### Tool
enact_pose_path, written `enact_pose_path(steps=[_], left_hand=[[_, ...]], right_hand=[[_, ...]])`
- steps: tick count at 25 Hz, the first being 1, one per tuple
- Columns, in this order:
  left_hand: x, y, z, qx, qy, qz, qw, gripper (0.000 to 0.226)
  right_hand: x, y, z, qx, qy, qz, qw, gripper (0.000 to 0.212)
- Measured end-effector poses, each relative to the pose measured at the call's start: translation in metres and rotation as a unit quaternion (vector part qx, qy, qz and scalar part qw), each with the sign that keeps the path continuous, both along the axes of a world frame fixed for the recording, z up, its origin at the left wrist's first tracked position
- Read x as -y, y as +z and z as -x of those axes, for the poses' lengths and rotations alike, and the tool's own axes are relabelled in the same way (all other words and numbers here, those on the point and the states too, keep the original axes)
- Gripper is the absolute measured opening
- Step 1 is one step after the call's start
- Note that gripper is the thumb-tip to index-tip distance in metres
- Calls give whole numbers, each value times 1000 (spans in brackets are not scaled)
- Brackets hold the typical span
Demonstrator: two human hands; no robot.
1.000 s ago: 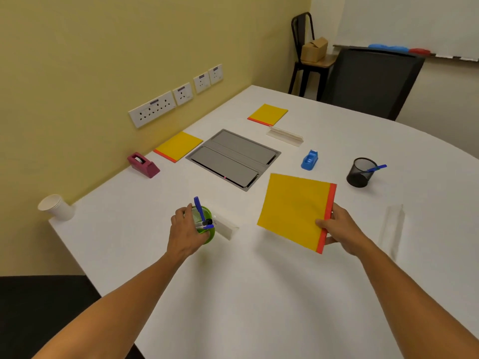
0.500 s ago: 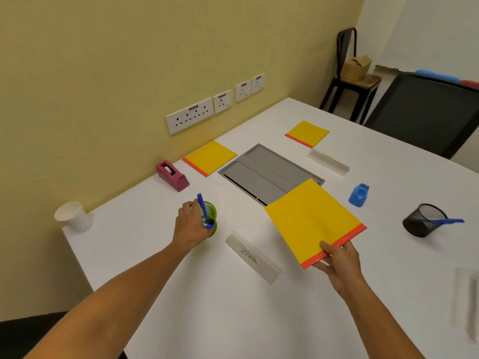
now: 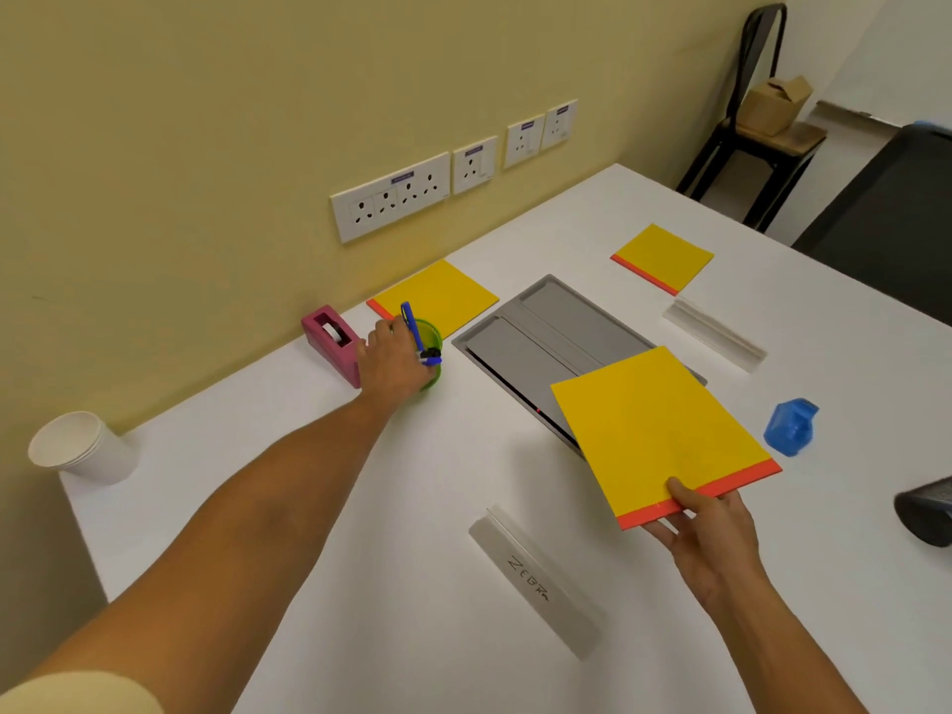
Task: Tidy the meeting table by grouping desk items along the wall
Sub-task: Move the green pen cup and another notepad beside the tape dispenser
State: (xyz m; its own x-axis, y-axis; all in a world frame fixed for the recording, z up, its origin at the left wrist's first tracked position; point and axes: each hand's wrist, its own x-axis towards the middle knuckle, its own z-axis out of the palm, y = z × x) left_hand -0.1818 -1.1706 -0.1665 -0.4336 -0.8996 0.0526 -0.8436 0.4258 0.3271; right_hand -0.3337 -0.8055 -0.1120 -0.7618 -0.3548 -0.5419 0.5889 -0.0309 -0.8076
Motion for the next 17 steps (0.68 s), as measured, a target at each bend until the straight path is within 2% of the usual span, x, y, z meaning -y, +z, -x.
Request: enact_pose_path(steps=[10, 17], left_hand=[[99, -39, 12, 49, 36, -9, 998, 83], [113, -43, 1, 42, 37, -8, 998, 79]], right_hand=[[87, -37, 14, 13, 44, 21, 999, 46], [134, -53, 5, 40, 26, 45, 998, 35]])
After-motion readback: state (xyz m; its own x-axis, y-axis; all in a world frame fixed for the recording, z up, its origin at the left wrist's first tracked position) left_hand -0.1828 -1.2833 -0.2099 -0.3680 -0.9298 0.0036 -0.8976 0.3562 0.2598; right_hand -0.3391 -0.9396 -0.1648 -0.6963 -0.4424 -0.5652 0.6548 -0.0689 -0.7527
